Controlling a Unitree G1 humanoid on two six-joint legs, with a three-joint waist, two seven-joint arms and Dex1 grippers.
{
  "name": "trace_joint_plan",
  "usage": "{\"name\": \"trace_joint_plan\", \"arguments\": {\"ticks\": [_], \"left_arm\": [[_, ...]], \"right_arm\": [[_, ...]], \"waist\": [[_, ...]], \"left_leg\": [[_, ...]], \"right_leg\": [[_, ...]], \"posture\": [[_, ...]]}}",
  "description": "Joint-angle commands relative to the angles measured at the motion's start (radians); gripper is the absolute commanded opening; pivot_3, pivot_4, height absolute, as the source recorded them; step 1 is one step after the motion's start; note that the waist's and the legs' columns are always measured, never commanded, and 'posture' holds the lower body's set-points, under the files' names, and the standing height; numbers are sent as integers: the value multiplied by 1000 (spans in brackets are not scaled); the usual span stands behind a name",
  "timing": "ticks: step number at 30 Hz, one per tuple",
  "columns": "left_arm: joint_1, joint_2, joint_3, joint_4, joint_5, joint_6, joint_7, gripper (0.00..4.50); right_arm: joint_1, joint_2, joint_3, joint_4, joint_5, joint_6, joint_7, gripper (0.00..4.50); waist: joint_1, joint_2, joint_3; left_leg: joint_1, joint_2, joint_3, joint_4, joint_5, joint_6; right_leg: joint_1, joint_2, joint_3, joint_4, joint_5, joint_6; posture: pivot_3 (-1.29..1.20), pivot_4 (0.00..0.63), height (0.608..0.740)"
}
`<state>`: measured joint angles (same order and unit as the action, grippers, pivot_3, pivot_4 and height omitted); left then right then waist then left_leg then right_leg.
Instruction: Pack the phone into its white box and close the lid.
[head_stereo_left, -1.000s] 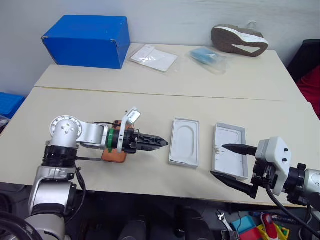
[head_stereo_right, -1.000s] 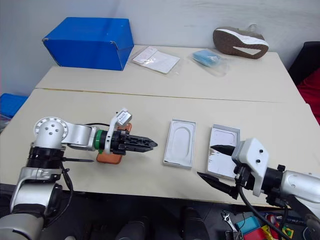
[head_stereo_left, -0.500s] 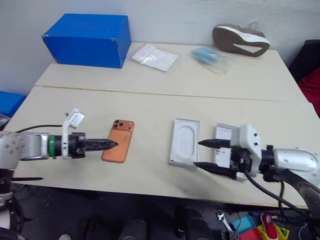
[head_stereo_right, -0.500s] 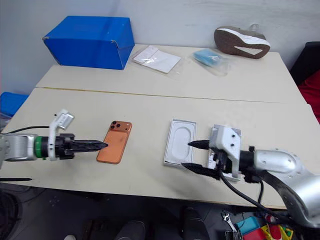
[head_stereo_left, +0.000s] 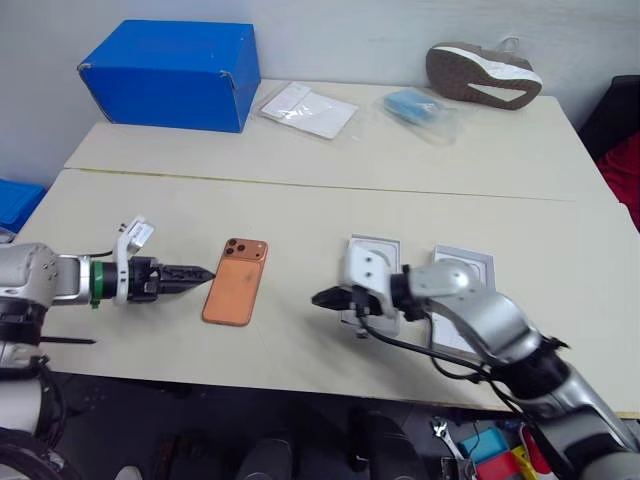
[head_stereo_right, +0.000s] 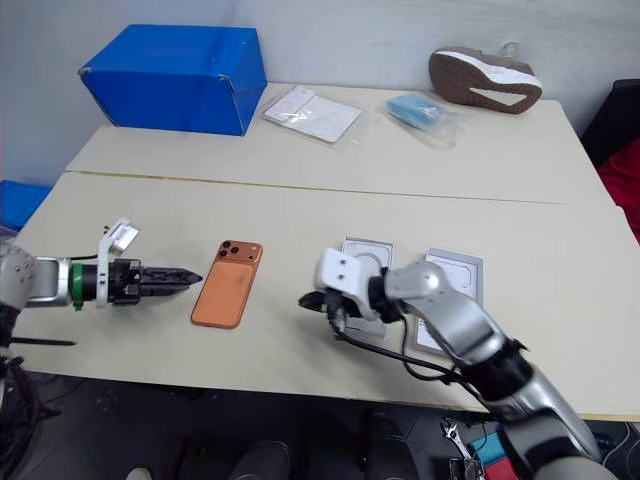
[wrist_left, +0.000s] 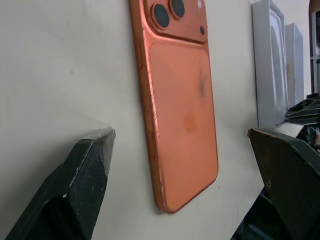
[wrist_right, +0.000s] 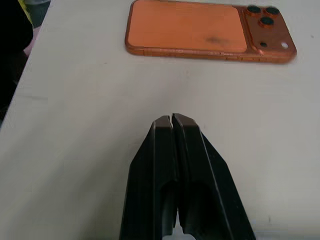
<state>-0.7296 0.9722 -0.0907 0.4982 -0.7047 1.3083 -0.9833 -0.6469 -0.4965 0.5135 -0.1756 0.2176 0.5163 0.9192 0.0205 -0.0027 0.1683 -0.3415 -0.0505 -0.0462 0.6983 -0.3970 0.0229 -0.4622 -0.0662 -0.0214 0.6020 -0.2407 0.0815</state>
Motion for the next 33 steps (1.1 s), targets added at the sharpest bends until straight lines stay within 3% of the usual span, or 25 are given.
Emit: {"name": "trace_joint_plan", "arguments": {"ticks": [1,8,18,28,33], "left_arm": [[-14,-55,-61,46,75,-6,-18,4500],[-32,-119,-134,47,171,-31,-64,4500],[-51,-185,-192,-28,239,21,-68,4500],[-36,-187,-164,-116,189,105,-124,4500],[-35,-211,-86,-53,152,144,-149,4500]], "right_arm": [[-50,70,44,92,-84,-43,-18,41],[-121,203,93,235,-183,-58,-32,41],[-139,257,98,324,-246,-90,-4,41],[-141,282,80,357,-262,-107,-2,41],[-144,287,72,370,-268,-117,-2,41]], "waist": [[1,0,0],[1,6,-4],[-1,13,-11],[-22,14,-13],[-24,14,-13]], "left_leg": [[1,-1,-1,0,0,0],[5,-11,-1,0,3,6],[5,-21,-6,0,5,11],[6,-23,-9,0,6,12],[6,-23,-10,0,6,12]], "right_leg": [[1,-1,0,1,0,0],[2,-11,0,9,0,0],[3,-13,0,12,0,0],[3,-14,2,16,0,1],[2,-14,1,16,0,1]], "posture": [[0,150,740],[0,150,740],[0,150,740],[0,150,740],[0,150,740]]}}
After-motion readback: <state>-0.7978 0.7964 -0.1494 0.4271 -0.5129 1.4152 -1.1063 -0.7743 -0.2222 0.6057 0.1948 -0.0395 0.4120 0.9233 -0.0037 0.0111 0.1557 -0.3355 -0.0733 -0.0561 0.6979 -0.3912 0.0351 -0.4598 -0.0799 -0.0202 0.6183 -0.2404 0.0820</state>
